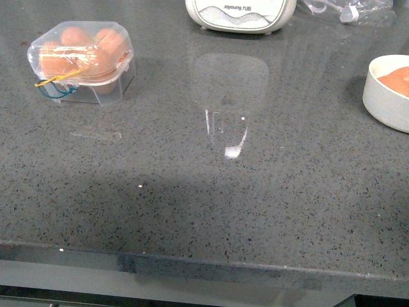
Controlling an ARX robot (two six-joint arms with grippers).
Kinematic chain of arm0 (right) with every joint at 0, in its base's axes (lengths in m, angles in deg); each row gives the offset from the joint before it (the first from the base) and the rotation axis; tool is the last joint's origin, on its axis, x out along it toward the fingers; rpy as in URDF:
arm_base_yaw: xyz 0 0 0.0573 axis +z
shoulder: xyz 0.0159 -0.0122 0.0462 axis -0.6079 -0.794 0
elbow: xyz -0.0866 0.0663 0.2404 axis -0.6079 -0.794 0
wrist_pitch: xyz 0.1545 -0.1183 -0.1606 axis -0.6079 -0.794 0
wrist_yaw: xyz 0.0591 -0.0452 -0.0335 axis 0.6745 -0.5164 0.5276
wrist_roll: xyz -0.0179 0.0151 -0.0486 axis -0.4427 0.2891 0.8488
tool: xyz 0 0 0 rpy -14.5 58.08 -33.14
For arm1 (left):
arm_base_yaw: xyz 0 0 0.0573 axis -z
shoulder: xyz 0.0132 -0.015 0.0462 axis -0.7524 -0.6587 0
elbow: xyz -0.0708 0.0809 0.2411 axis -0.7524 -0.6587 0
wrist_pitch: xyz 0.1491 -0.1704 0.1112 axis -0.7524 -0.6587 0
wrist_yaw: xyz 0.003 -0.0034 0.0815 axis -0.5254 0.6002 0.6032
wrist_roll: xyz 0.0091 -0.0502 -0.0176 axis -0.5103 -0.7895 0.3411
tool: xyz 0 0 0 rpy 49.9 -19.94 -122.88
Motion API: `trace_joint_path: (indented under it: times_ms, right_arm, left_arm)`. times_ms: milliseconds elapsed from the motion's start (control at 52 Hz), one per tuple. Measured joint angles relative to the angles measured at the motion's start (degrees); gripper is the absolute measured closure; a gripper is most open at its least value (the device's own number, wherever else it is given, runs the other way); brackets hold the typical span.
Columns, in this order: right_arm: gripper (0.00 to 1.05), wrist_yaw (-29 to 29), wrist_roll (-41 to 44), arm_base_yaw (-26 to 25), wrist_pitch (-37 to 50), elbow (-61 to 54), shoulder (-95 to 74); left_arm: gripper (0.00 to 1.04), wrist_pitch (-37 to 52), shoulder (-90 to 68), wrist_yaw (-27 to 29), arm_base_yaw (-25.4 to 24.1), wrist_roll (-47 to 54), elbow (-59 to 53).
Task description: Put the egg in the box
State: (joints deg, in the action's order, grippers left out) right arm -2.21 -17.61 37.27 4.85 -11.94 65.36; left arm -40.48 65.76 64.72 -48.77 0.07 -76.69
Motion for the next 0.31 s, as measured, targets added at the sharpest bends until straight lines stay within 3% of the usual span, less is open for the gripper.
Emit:
trace_joint_path:
  times_ms: [308]
  right_arm:
    - [0.07,0.0,0.0,0.0,0.0,0.0,0.0]
  left_arm:
    - [0.07,0.0,0.0,0.0,0.0,0.0,0.0]
